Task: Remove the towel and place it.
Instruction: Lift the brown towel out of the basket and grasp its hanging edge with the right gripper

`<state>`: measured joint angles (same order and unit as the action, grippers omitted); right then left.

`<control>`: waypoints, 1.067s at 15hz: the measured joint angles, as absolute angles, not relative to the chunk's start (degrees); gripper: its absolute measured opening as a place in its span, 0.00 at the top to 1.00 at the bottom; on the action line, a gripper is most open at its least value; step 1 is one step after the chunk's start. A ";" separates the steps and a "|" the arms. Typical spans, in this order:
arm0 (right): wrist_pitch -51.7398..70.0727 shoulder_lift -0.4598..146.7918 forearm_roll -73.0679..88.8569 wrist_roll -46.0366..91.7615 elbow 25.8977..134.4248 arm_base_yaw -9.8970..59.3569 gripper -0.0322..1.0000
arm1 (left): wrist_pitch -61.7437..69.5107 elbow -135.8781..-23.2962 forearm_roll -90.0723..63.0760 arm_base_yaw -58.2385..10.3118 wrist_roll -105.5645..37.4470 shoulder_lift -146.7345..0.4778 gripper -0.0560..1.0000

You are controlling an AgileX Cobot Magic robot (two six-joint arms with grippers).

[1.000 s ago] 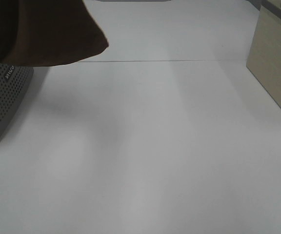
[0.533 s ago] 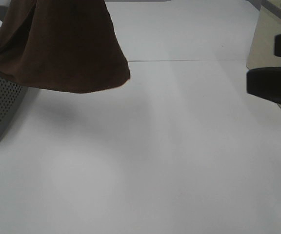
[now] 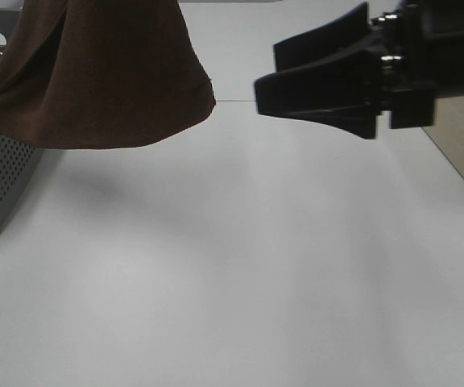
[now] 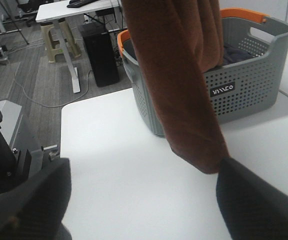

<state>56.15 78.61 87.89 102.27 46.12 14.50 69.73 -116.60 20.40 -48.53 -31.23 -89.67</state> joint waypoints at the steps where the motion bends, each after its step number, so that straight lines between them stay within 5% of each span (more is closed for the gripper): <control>1: 54.66 81.13 87.61 101.53 48.93 17.48 0.22 | 69.16 -116.60 20.40 -48.53 -31.23 -89.73 0.95; 6: 54.43 90.99 86.46 99.12 58.67 20.40 0.22 | 67.61 -116.60 18.62 -48.53 -31.23 -89.73 0.95; 13: 52.71 94.02 83.94 98.95 59.24 30.60 0.24 | 66.00 -116.60 18.05 -48.53 -30.54 -90.41 0.95; 15: 52.20 94.02 83.88 98.72 59.24 30.60 0.35 | 66.00 -116.60 18.05 -48.53 -30.37 -90.41 0.95; 16: 51.74 94.02 83.82 98.09 59.24 30.60 0.51 | 66.00 -116.60 18.05 -48.53 -30.37 -90.47 0.95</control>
